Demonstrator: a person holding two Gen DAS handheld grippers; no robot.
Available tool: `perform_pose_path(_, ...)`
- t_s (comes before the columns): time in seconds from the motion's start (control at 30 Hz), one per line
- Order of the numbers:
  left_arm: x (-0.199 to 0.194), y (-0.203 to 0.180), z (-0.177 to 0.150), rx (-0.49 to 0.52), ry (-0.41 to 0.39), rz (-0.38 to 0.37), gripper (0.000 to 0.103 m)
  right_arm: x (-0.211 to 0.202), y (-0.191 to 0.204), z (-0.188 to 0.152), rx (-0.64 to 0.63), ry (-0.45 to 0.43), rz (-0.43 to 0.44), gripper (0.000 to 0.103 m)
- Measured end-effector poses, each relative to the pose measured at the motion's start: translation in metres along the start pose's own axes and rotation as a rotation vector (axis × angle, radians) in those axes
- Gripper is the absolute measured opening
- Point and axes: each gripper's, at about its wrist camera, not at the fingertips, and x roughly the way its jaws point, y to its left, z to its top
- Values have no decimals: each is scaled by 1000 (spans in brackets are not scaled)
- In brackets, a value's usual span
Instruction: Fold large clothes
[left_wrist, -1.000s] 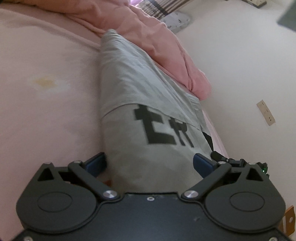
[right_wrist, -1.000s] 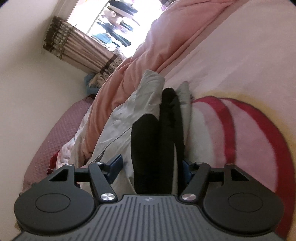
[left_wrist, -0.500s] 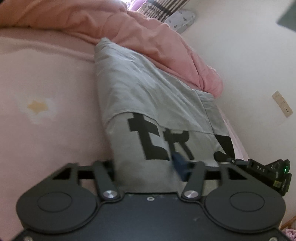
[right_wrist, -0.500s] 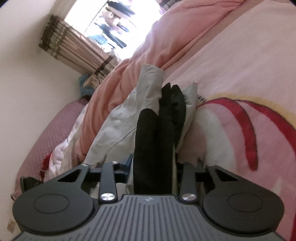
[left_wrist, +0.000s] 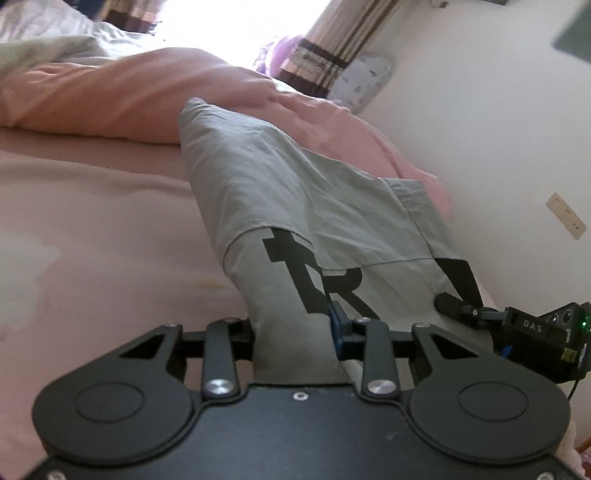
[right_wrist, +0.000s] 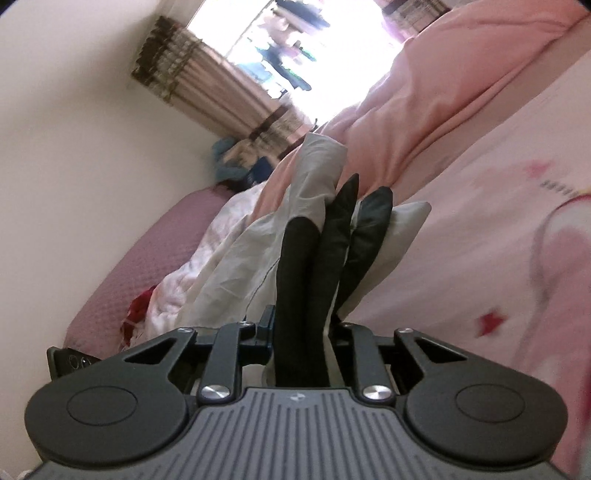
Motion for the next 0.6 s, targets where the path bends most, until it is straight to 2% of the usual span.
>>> perform_pose_path(0.1, -7, 28, -5, -8, 7, 1, 31, 20, 7, -12, -4, 12, -20, 22)
perform_pose_path(0.23, 7, 58, -21, -38, 48, -7, 32, 39, 1, -34, 4, 42, -81, 22)
perform_pose_path(0.33, 20, 79, -36, -75, 49, -26, 45, 43, -17, -46, 40, 40, -108, 23)
perform_pose_path(0.37, 21, 84, -39, -82, 37, -40, 53, 42, -22, -47, 54, 37, -101, 25)
perform_pose_path(0.4, 22, 87, -41, -84, 30, -40, 63, 41, -27, -48, 61, 36, -102, 30)
perform_pose_path(0.43, 26, 87, -40, -84, 27, -35, 68, 40, -31, -49, 63, 36, -111, 34)
perform_pose_path(0.47, 28, 90, -42, -90, 26, -20, 81, 40, -35, -49, 63, 41, -122, 41)
perform_pose_path(0.53, 23, 98, -41, -114, 28, -19, 83, 40, -37, -53, 66, 47, -134, 52)
perform_pose_path(0.57, 19, 98, -39, -121, 30, -8, 83, 37, -37, -53, 69, 48, -147, 60)
perform_pose_path(0.6, 18, 92, -32, -118, 34, 18, 82, 34, -36, -51, 65, 48, -170, 64)
